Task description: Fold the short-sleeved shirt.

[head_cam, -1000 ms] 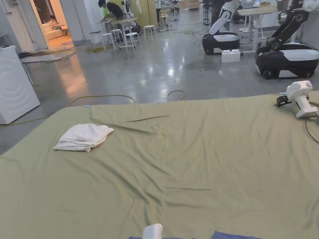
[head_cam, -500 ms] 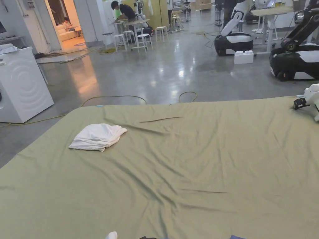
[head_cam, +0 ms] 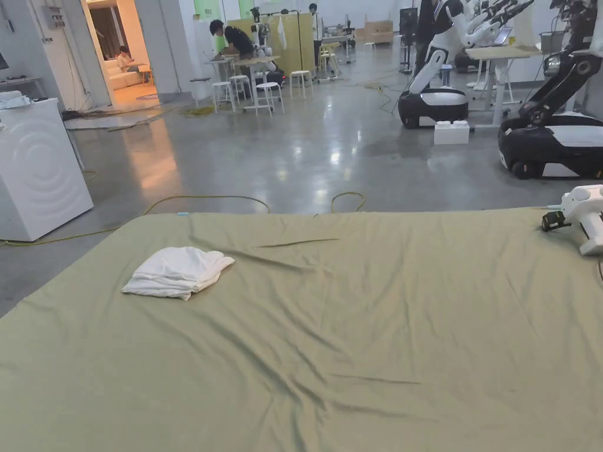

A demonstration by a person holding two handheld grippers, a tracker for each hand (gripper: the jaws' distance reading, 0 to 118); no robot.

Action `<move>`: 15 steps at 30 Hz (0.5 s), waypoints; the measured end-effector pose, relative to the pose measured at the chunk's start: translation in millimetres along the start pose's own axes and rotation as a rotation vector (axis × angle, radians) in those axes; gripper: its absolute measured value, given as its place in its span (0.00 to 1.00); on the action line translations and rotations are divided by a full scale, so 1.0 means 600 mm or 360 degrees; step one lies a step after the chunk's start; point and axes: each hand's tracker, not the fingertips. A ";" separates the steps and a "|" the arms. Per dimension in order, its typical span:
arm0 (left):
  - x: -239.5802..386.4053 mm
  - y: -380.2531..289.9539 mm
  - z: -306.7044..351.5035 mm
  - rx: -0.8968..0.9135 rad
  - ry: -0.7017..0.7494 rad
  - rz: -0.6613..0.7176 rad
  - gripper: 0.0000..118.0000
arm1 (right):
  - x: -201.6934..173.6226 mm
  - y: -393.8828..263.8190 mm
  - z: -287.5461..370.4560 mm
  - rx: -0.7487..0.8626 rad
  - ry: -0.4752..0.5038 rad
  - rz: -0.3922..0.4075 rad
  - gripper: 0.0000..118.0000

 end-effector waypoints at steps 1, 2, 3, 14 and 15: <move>0.009 0.003 0.021 0.0064 -0.0074 -0.0007 0.20 | 0.000 0.000 0.000 -0.0001 -0.0005 0.0009 0.00; 0.018 0.005 0.044 0.0133 -0.0143 -0.0009 0.19 | 0.001 0.001 0.001 -0.0002 -0.0005 0.0010 0.00; 0.025 0.011 0.065 0.0194 -0.0190 -0.0018 0.19 | 0.003 0.000 0.000 0.0000 0.0001 0.0007 0.00; 0.234 -0.039 0.058 0.0111 0.0167 -0.0730 0.18 | 0.008 -0.013 -0.028 -0.0037 0.0080 -0.0041 0.00; 0.250 -0.058 0.028 0.0065 0.0164 -0.0782 0.18 | 0.006 -0.014 -0.026 -0.0033 0.0084 -0.0039 0.00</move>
